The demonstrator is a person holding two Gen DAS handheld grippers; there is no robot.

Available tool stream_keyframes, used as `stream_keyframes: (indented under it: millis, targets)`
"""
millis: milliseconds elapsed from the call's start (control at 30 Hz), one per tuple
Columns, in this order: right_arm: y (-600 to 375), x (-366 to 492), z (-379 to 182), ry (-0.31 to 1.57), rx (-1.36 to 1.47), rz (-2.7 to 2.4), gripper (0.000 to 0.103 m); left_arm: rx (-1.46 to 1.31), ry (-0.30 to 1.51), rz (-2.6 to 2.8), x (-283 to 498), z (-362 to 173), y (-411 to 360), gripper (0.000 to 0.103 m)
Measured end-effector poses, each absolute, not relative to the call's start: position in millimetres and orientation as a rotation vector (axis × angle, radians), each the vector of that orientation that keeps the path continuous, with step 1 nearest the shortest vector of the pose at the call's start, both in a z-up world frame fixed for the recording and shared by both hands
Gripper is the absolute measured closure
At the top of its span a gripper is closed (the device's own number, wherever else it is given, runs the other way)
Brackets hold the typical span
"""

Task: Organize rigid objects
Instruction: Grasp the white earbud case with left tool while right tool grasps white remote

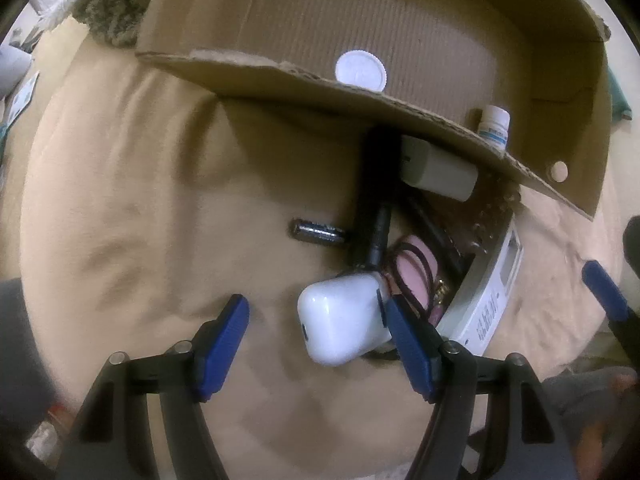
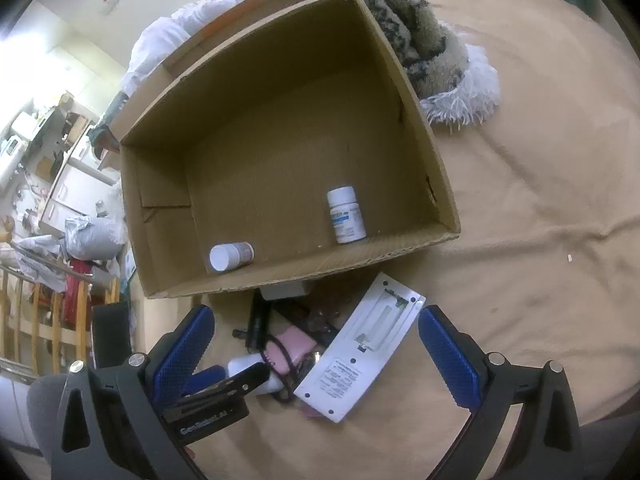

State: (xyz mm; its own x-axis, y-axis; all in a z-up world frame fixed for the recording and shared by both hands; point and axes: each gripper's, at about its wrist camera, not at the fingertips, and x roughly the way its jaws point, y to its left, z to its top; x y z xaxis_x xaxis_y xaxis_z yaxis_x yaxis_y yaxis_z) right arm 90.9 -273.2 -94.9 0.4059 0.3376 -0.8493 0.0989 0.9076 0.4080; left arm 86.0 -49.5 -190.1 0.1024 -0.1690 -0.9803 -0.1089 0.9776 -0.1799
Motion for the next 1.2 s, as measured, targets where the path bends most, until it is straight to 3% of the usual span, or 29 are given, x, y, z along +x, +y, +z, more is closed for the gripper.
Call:
stream_keyframes:
  millis: [667, 733, 1033, 1100, 1200]
  targets:
    - [-262.8, 94.5, -108.7, 1.209, 0.381, 0.151, 0.000, -0.050, 1.490, -0.072, 77.2, -203.3, -99.6, 0.032]
    - [-261.3, 95.1, -109.7, 1.212, 0.375, 0.155, 0.000, -0.061, 1.486, -0.062, 79.6, -203.2, -100.6, 0.049]
    - [-266.8, 95.5, -119.9, 1.270, 0.437, 0.153, 0.000, -0.115, 1.444, -0.003, 79.8, -180.6, -69.6, 0.053]
    - [-270.7, 97.1, -129.8, 1.307, 0.485, 0.153, 0.000, -0.136, 1.420, 0.022, 78.1, -170.4, -62.1, 0.084]
    - [-275.1, 102.0, -145.5, 1.360, 0.560, 0.150, 0.000, -0.173, 1.398, 0.052, 77.4, -162.5, -50.6, 0.084]
